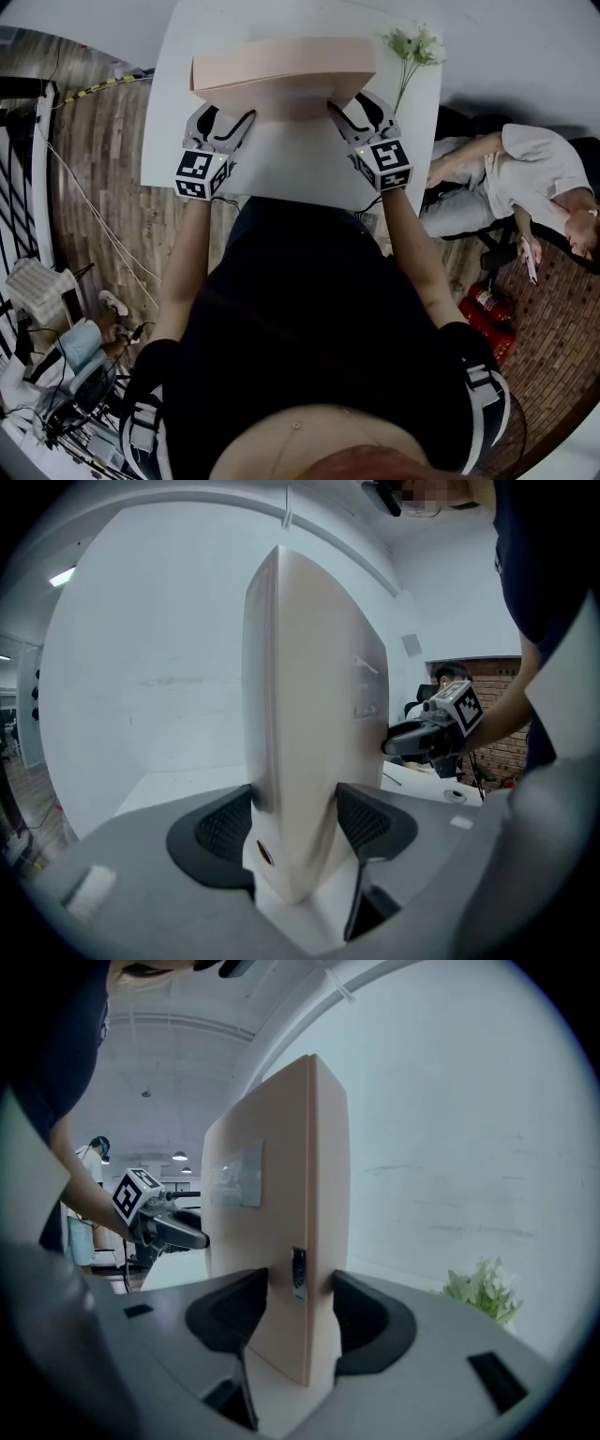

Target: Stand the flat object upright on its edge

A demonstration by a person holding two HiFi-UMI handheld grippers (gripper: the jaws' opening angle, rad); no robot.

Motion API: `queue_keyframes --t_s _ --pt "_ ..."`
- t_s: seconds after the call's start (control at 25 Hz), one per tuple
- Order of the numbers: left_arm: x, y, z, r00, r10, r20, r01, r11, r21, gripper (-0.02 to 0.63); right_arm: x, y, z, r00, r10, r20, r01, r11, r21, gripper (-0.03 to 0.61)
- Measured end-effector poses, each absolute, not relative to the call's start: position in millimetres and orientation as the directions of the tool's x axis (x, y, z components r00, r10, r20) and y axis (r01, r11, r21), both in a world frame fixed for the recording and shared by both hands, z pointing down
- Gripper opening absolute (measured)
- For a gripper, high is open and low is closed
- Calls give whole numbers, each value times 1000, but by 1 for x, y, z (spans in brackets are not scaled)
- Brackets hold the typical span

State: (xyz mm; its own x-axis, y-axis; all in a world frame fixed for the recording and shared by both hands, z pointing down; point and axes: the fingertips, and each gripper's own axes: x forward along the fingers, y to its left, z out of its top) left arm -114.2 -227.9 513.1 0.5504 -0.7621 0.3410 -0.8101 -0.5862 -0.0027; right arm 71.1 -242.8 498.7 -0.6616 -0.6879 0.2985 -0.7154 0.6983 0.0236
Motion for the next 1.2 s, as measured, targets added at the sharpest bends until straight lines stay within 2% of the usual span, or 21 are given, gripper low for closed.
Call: queue_keyframes --t_s 0.64,1.2 --pt "-118 -227 516 601 -693 398 -753 -658 -10 304 62 -243 501 -668 -621 410 -670 741 32 229" --pt "-115 -228 518 662 -626 413 -694 -719 23 336 62 -245 502 -607 -654 452 -713 699 55 236"
